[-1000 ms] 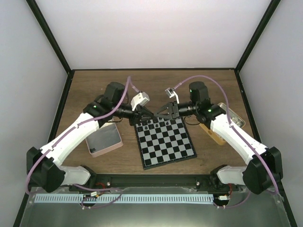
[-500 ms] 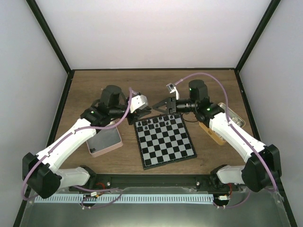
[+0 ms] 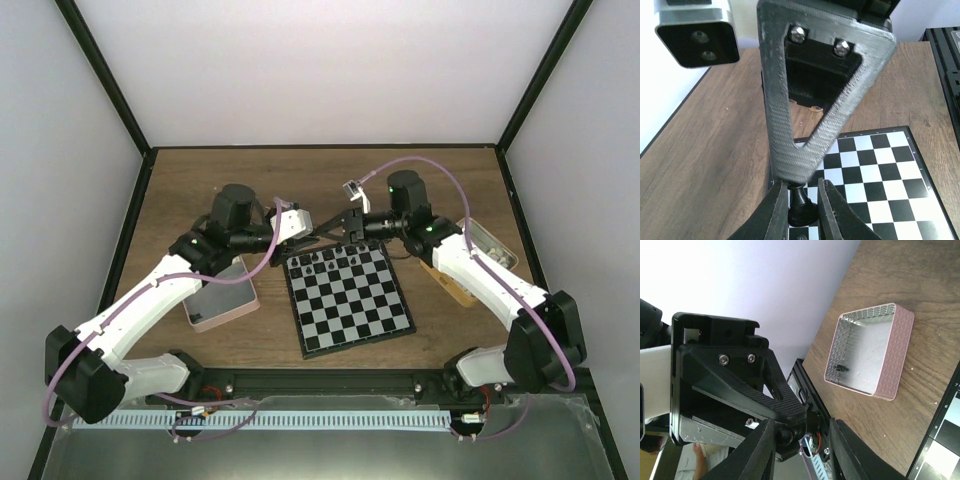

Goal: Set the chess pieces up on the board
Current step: Place the chess piece on the chessboard, then adjust the storage box at the center of the board.

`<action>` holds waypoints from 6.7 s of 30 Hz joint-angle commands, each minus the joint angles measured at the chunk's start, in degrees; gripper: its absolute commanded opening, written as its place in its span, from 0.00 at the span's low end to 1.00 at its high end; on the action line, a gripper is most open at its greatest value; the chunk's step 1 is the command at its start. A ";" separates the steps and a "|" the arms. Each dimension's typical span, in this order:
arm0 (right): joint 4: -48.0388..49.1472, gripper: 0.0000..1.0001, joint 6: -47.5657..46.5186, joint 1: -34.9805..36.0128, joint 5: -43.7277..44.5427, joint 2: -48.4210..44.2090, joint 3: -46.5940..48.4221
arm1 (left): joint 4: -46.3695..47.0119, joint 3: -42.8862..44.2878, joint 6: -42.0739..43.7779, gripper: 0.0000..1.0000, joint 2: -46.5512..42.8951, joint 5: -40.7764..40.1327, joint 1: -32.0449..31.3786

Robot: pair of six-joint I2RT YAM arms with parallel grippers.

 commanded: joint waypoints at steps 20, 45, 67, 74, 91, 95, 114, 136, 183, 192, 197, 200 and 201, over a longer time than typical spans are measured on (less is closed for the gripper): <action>1.57 0.01 -1.90 2.13 6.89 -0.65 -1.08 | 2.84 -1.02 -4.21 0.63 -1.69 -5.04 -0.35; -12.44 0.01 -16.72 2.16 57.74 6.39 -8.74 | 4.11 -9.83 -50.81 0.90 -5.65 -39.85 1.43; -7.02 0.01 -19.53 2.16 58.59 14.49 -9.19 | -1.76 -9.37 -57.28 0.89 -2.33 -41.49 7.31; -9.45 0.17 -18.98 2.14 58.21 13.73 -7.79 | -7.81 -8.54 -62.73 0.90 -2.63 -41.32 13.32; -17.49 0.51 -11.56 2.15 58.92 1.57 -3.83 | -33.02 -13.05 -74.62 1.00 -12.33 -47.39 37.72; -17.10 0.53 -10.68 2.14 57.02 -1.75 -5.32 | -36.45 -14.83 -80.34 1.00 -12.56 -49.99 41.69; -13.53 0.55 -12.72 2.14 54.98 -7.83 -10.28 | -20.55 -32.07 -84.93 0.71 -12.10 -5.37 46.02; -13.80 0.55 -13.11 2.10 56.47 -8.42 -10.79 | -23.00 -17.94 -75.79 0.75 -7.38 -24.45 46.04; -12.53 0.56 -13.84 2.07 56.20 -5.53 -8.44 | -17.24 -9.65 -59.46 0.14 15.96 -29.78 39.80; -12.42 0.57 -13.83 2.08 55.65 -5.67 -8.18 | -15.45 -19.36 -70.17 0.14 4.97 -23.87 39.78; -12.26 0.56 -13.81 2.07 55.34 -5.51 -7.98 | -15.20 -24.68 -77.97 0.16 -3.06 -21.98 39.79; -12.40 0.56 -13.83 2.07 55.02 -5.25 -7.64 | -14.54 -27.11 -80.99 0.16 -7.08 -20.33 39.72; -12.49 0.56 -13.79 2.07 55.00 -5.17 -7.58 | -14.46 -27.51 -81.44 0.18 -8.10 -19.48 39.67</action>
